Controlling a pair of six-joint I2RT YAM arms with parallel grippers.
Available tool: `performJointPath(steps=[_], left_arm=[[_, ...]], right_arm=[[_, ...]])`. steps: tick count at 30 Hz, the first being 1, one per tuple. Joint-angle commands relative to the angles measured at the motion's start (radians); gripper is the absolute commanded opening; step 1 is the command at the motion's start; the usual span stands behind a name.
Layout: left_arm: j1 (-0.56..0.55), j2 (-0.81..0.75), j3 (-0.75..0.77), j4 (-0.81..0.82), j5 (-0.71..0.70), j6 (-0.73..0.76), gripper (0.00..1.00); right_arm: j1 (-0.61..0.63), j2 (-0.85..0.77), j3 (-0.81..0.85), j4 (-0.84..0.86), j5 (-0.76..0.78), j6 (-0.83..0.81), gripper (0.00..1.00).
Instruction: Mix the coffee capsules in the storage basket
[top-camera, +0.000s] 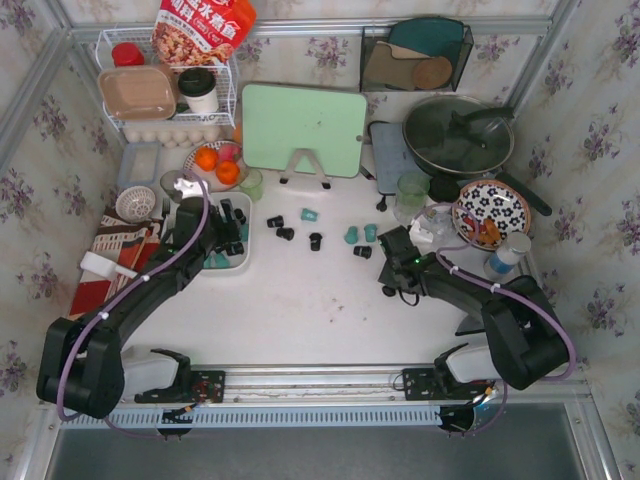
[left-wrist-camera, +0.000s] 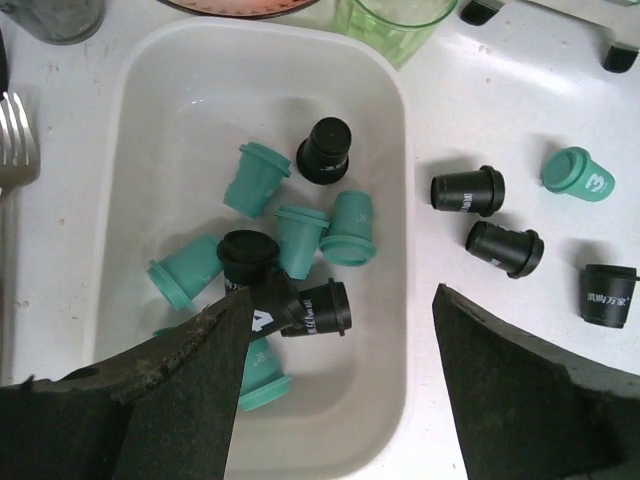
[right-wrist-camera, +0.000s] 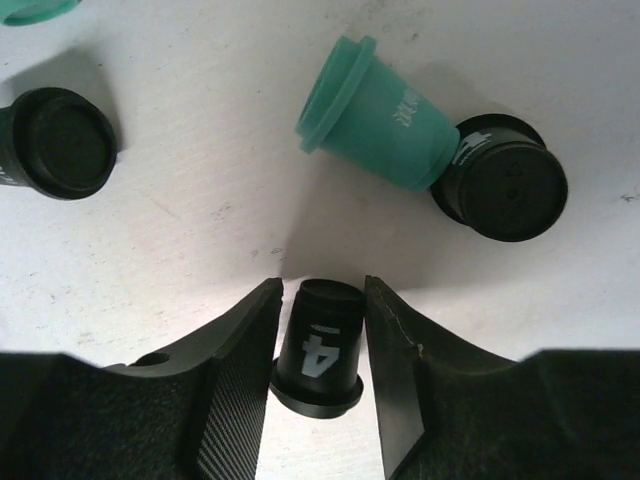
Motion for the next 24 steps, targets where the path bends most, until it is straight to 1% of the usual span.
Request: performJointPath(steps=[1,2,4,7,10,12,13,16,17,18,20,22,24], left_arm=[[-0.026,0.003,0.018,-0.004,-0.02,0.017,0.75],[-0.035,0.005,0.023,-0.005,-0.023,0.027,0.75],[-0.056,0.014,0.031,-0.002,-0.026,0.042,0.75],[-0.097,0.027,0.038,0.027,-0.011,0.083,0.75],[-0.148,0.041,0.042,0.082,0.043,0.157,0.75],[-0.184,0.047,0.037,0.141,0.108,0.216,0.76],[-0.203,0.05,0.031,0.17,0.159,0.247,0.76],[-0.272,0.05,0.002,0.28,0.341,0.362,0.77],[-0.295,0.05,-0.007,0.319,0.412,0.426,0.77],[-0.324,0.051,-0.015,0.339,0.467,0.459,0.77],[-0.378,0.055,-0.026,0.358,0.599,0.568,0.78],[-0.427,0.063,-0.036,0.367,0.669,0.652,0.8],[-0.469,0.072,-0.05,0.376,0.706,0.739,0.81]], right_arm=[[-0.001,0.005,0.018,-0.019,-0.02,0.018,0.39],[0.0,0.005,0.02,-0.013,-0.03,0.005,0.29],[0.0,0.007,0.03,-0.023,-0.043,-0.003,0.23],[0.0,0.007,0.045,-0.037,-0.037,-0.008,0.22],[-0.001,-0.012,0.066,-0.041,-0.035,-0.025,0.23],[0.0,-0.042,0.082,-0.032,-0.05,-0.047,0.22],[-0.001,-0.059,0.086,-0.016,-0.069,-0.065,0.19],[0.0,-0.129,0.102,0.04,-0.139,-0.13,0.15],[0.0,-0.156,0.103,0.058,-0.154,-0.147,0.15],[0.0,-0.187,0.102,0.087,-0.17,-0.166,0.15],[0.0,-0.25,0.079,0.173,-0.209,-0.203,0.17],[0.002,-0.318,0.045,0.259,-0.256,-0.225,0.18],[0.001,-0.382,0.001,0.359,-0.32,-0.243,0.19]])
